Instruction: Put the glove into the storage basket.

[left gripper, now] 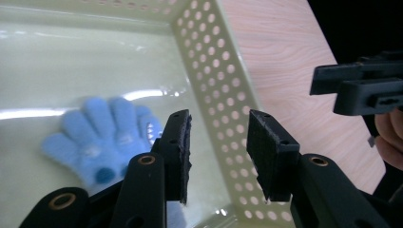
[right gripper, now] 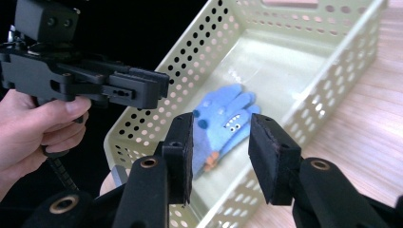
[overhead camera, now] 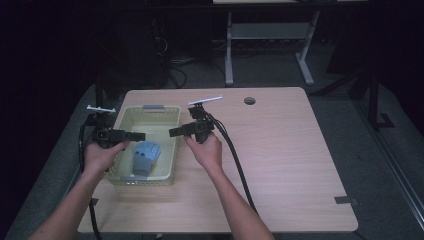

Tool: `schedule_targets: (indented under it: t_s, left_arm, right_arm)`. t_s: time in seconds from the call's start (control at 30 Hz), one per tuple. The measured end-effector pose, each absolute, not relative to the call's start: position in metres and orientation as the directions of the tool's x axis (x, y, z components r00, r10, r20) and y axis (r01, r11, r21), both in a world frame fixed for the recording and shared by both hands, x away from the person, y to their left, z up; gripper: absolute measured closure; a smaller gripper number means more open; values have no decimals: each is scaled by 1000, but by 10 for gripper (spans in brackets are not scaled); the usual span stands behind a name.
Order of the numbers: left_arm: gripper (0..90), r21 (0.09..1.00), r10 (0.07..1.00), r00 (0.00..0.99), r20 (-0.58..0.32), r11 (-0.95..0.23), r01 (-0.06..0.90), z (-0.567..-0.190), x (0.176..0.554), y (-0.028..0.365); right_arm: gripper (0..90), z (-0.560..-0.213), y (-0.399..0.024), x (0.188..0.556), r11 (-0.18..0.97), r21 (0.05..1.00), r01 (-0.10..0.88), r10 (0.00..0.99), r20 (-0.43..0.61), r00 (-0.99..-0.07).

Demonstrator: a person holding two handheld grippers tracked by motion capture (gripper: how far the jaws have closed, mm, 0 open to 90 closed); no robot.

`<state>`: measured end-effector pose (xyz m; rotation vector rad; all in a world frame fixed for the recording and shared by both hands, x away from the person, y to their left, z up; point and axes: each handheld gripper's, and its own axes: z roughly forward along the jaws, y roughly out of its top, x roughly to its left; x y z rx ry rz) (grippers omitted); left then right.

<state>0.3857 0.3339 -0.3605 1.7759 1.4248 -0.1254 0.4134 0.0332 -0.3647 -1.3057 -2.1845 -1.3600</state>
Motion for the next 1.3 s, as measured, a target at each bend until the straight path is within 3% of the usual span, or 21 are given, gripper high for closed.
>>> schedule_targets:
  t_s: [0.93, 1.3]
  left_arm:
    - [514, 590, 680, 453, -576, -36, 806, -347, 386, 284]
    - [436, 594, 667, 464, -583, -39, 804, -346, 384, 272]
  right_arm:
    - [522, -367, -38, 413, 67, 593, 803, 579, 632, -515]
    - [469, -369, -58, 412, 53, 593, 803, 581, 636, -508]
